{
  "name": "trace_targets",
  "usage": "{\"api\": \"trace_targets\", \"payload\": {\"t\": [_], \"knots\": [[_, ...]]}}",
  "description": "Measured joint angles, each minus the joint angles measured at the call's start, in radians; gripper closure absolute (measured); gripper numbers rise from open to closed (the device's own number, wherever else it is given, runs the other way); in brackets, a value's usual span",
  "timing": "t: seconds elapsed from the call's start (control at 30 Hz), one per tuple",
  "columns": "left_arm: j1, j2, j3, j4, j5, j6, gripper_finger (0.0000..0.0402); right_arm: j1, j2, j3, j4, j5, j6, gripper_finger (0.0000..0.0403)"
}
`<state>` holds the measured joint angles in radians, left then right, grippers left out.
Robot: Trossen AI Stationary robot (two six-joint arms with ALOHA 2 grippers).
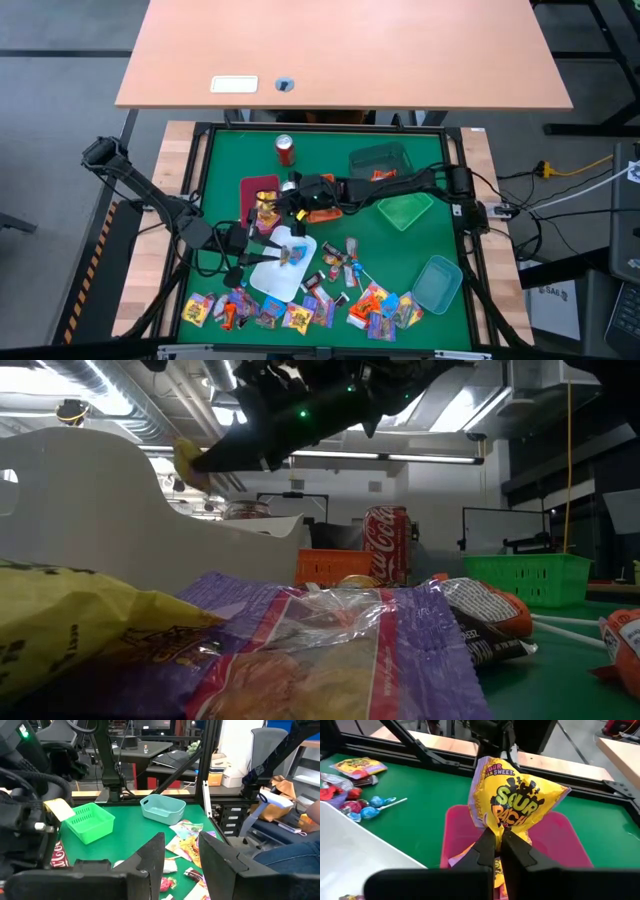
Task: Sort candy
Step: Put the yellow candy pack into the red bin
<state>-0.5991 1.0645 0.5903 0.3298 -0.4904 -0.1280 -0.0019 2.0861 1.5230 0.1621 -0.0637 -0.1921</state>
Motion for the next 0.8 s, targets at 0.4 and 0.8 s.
{"api": "trace_targets", "payload": {"t": [0.4, 0.8], "knots": [[0.0, 0.0, 0.0, 0.0, 0.0, 0.0, 0.0293, 0.001, 0.0, 0.001, 0.023, 0.019, 0.0, 0.0386], [0.0, 0.0, 0.0, 0.0, 0.0, 0.0, 0.0293, 0.001, 0.0, 0.001, 0.02, 0.022, 0.0, 0.0366]]}}
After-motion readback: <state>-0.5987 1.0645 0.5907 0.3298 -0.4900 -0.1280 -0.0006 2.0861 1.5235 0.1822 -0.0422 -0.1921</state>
